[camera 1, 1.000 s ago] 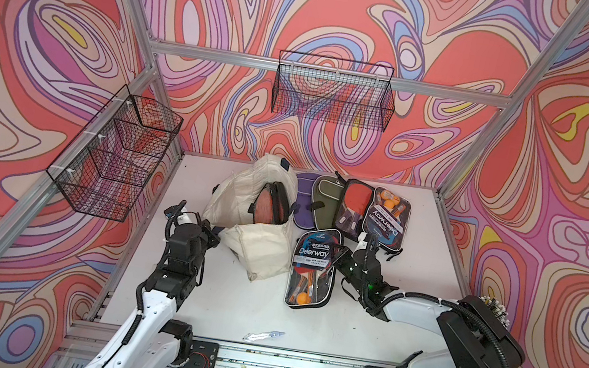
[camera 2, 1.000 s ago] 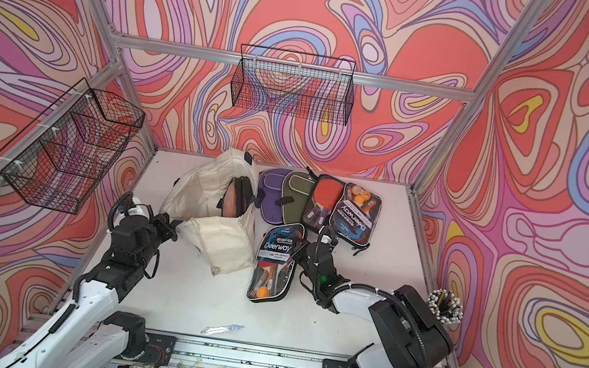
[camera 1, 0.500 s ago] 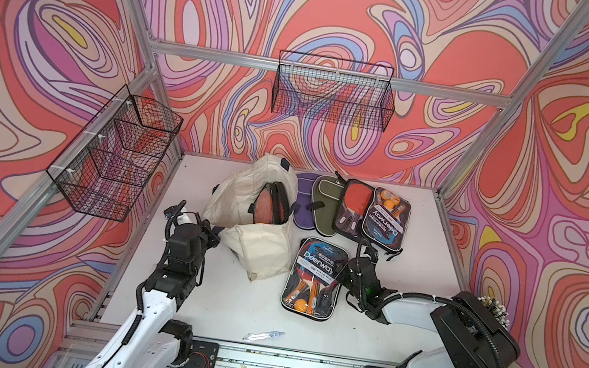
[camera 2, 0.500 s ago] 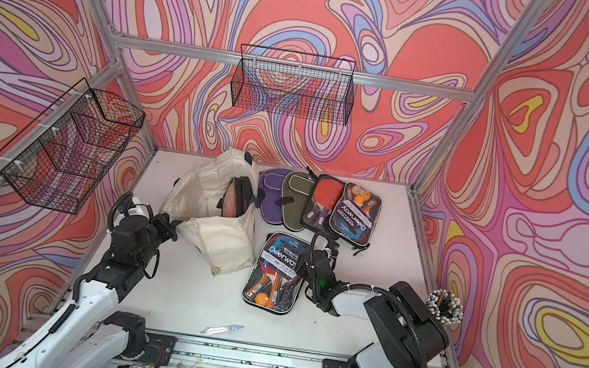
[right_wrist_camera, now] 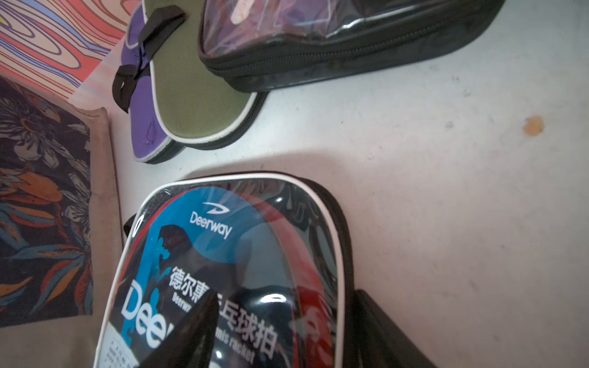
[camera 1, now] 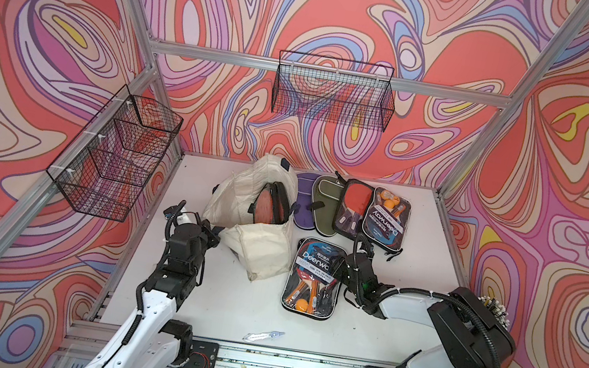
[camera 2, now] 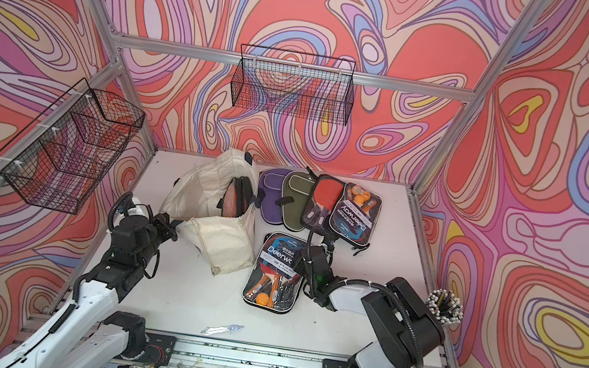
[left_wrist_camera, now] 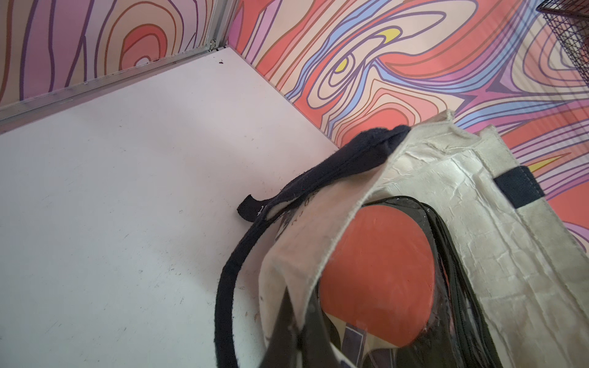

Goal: Remove the ping pong set from the canvas bag
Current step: Place the ping pong set at the center of the board.

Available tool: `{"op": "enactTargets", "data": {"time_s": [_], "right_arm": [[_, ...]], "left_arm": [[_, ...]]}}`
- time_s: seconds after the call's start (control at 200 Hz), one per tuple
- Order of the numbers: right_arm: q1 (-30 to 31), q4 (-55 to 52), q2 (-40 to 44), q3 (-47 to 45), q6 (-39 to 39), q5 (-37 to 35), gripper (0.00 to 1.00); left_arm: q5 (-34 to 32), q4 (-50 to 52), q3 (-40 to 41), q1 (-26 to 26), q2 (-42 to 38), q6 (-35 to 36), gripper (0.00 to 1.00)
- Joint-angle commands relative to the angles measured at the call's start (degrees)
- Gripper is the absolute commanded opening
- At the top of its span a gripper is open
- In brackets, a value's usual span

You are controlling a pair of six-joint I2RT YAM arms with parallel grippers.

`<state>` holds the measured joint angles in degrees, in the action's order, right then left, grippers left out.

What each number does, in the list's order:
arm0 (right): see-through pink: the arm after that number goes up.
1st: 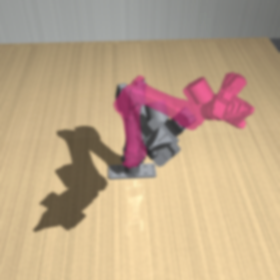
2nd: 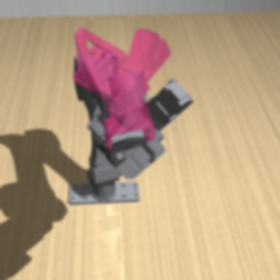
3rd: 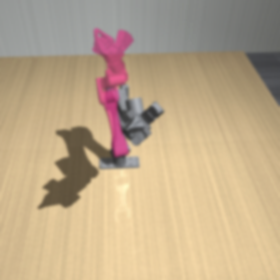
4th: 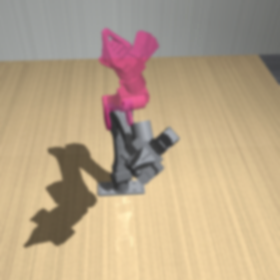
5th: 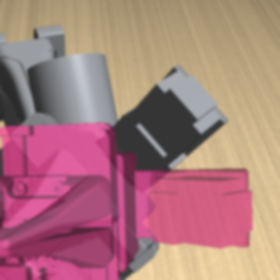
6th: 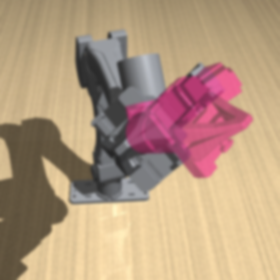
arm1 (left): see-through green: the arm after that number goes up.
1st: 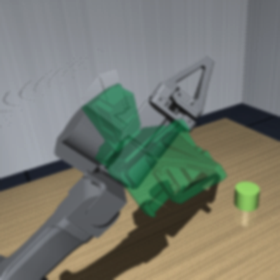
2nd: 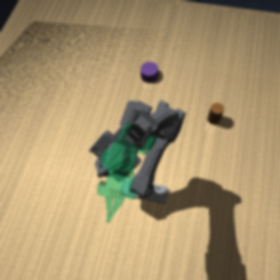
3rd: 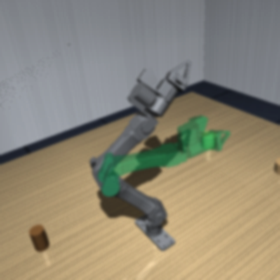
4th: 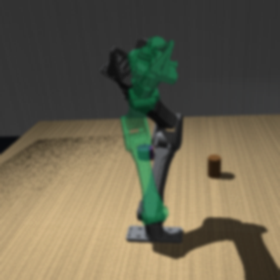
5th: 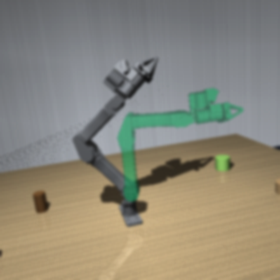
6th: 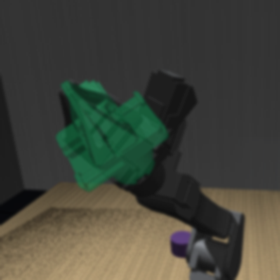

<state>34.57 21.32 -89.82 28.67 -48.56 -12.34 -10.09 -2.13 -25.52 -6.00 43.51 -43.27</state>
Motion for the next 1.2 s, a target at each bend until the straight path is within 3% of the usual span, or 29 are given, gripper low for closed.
{"op": "enactTargets", "data": {"time_s": [0.0, 0.381, 0.671, 0.871, 1.197], "right_arm": [[0.1, -3.6, -1.4, 1.6, 1.2, 0.6, 0.78], [0.1, -3.4, -4.8, 6.0, 2.5, 2.3, 0.8], [0.1, -11.0, 0.6, 11.3, 8.6, -1.7, 0.81], [0.2, -18.3, 4.2, 20.2, 15.7, -3.1, 0.81], [2.7, -28.0, 1.4, 43.9, 25.8, 4.9, 0.81]], "left_arm": [[-0.7, -0.2, -0.9, 0.6, -1.1, -0.6, 0.0], [-0.3, -0.3, -1.3, 0.6, -1.0, -0.3, 0.0], [2.3, -1.8, -0.5, 0.6, -0.4, -1.0, 0.0], [7.2, -6.5, 0.4, 0.6, 0.8, -1.3, 0.0], [15.5, -13.4, 1.4, 0.4, 4.1, -3.1, 0.0]]}}
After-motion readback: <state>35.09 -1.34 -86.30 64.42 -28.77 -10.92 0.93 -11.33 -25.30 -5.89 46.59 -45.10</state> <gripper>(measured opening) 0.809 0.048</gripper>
